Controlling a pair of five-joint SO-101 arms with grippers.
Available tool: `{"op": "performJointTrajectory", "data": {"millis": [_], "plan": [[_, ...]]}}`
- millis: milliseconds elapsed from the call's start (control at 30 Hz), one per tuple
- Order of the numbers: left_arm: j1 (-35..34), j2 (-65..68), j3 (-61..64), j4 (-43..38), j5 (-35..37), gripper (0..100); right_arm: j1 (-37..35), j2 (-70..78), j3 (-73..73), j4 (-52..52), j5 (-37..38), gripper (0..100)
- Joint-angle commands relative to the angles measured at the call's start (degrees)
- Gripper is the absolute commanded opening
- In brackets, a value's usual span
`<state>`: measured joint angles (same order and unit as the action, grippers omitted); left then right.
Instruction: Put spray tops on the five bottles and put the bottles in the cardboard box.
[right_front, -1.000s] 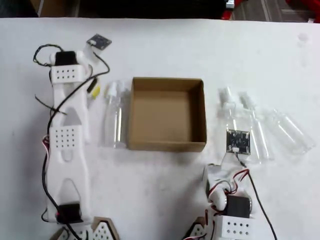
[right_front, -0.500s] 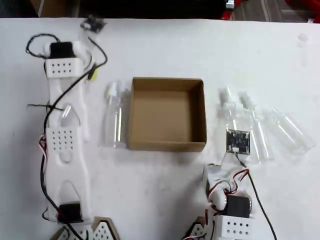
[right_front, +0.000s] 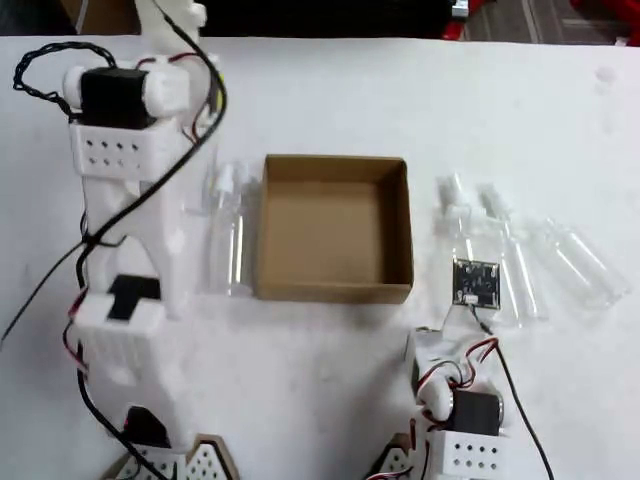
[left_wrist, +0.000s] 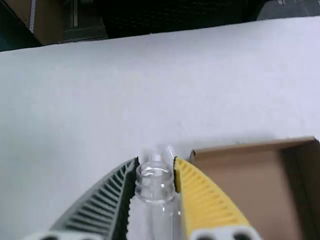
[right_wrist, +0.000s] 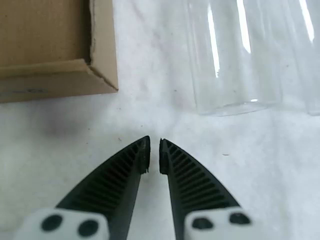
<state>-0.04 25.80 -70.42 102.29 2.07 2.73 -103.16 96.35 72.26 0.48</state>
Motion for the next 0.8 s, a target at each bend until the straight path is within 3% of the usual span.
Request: {"op": "performJointTrajectory", "data": {"millis": [0, 133, 333, 600, 767], "plan": [[5.76, -17.27, 16.62, 0.09, 1.05, 2, -0.04, -0.13, 0.44, 0.40, 0.70, 1.7], [10.68, -29.14, 30.24, -3.16, 1.05, 2, -0.13, -0.13, 0.44, 0.40, 0.70, 1.7], [11.56, -42.95, 56.09, -24.62, 5.36, 2, -0.31, -0.13, 0.44, 0.40, 0.70, 1.7], [11.65, -61.14, 95.38, -68.13, 10.37, 2, -0.31, -0.13, 0.44, 0.40, 0.70, 1.7], [11.74, -63.87, 111.21, -94.59, 10.29, 2, -0.31, -0.13, 0.44, 0.40, 0.70, 1.7]]}}
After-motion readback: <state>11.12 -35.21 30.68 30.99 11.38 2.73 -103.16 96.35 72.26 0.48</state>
